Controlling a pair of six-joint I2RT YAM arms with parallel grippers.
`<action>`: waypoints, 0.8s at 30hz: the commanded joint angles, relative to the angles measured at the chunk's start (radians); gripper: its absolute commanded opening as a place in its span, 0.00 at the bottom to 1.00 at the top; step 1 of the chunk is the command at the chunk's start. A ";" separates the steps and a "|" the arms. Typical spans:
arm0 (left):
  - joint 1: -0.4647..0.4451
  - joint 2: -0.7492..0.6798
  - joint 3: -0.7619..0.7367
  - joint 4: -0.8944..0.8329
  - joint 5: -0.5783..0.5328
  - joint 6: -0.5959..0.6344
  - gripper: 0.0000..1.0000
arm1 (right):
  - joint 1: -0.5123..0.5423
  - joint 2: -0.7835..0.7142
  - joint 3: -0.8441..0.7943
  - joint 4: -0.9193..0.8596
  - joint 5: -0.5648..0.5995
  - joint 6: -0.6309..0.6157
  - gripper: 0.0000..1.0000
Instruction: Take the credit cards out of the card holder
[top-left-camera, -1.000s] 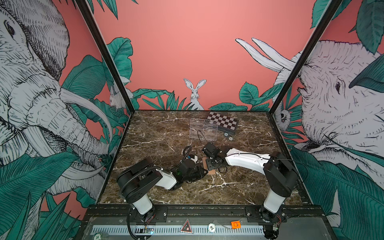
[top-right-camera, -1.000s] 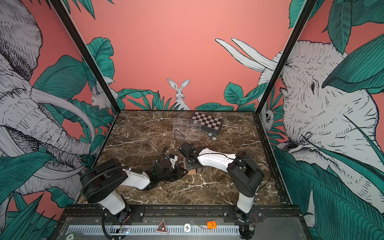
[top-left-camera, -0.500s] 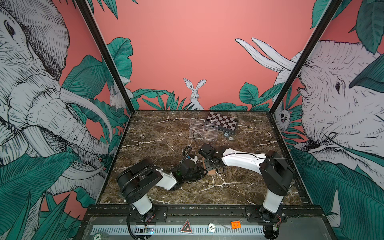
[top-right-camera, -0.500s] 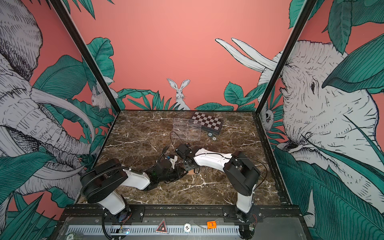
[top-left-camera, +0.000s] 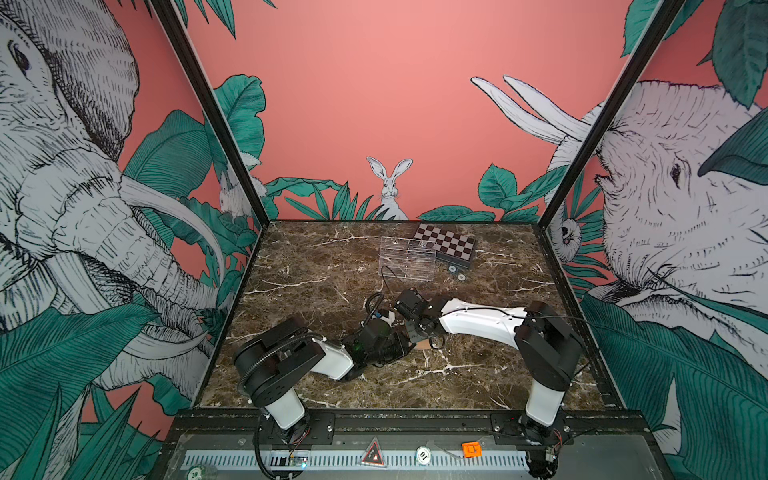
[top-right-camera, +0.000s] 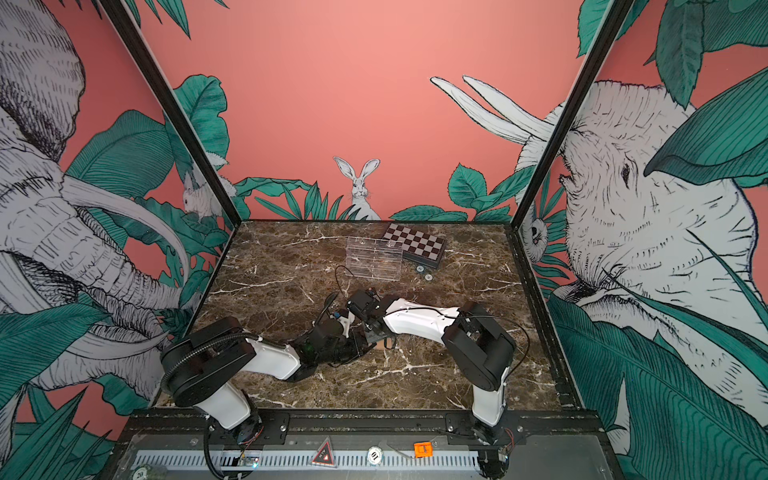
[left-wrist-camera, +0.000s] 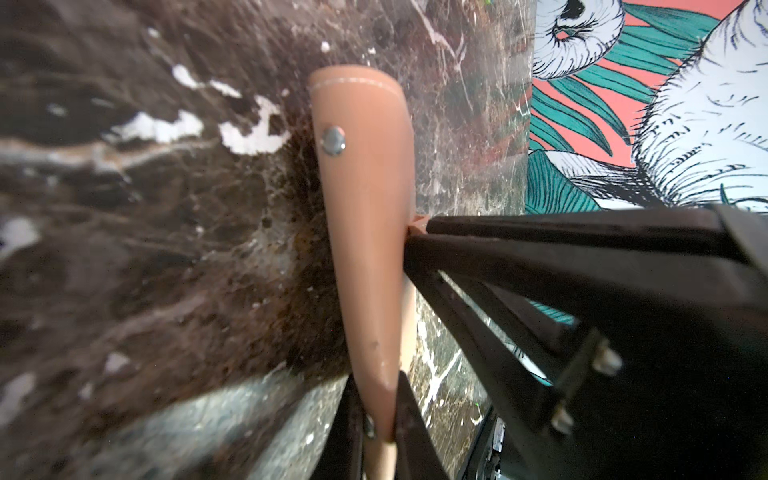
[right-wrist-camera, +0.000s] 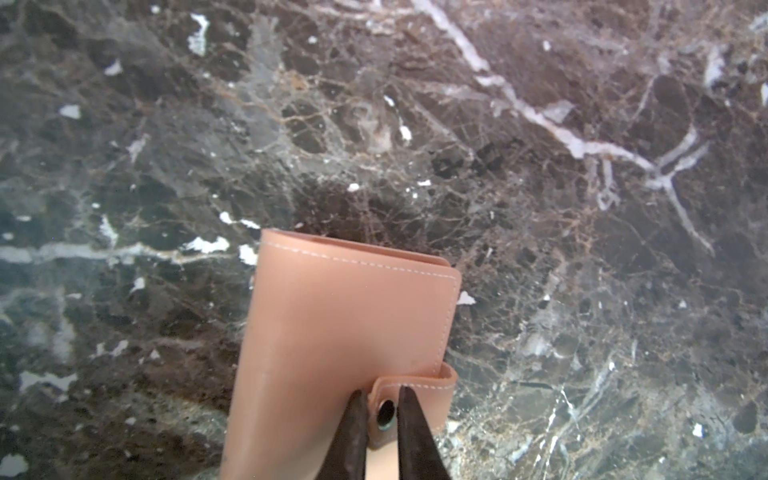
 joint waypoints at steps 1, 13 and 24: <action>-0.017 -0.006 -0.026 -0.078 0.011 0.009 0.00 | -0.029 0.082 -0.048 -0.055 0.090 0.012 0.09; -0.017 -0.035 -0.052 -0.087 -0.011 0.008 0.00 | -0.028 0.074 -0.070 -0.031 0.075 0.038 0.00; -0.017 -0.068 -0.083 -0.123 -0.042 -0.002 0.00 | -0.031 0.011 -0.107 0.028 -0.001 0.067 0.00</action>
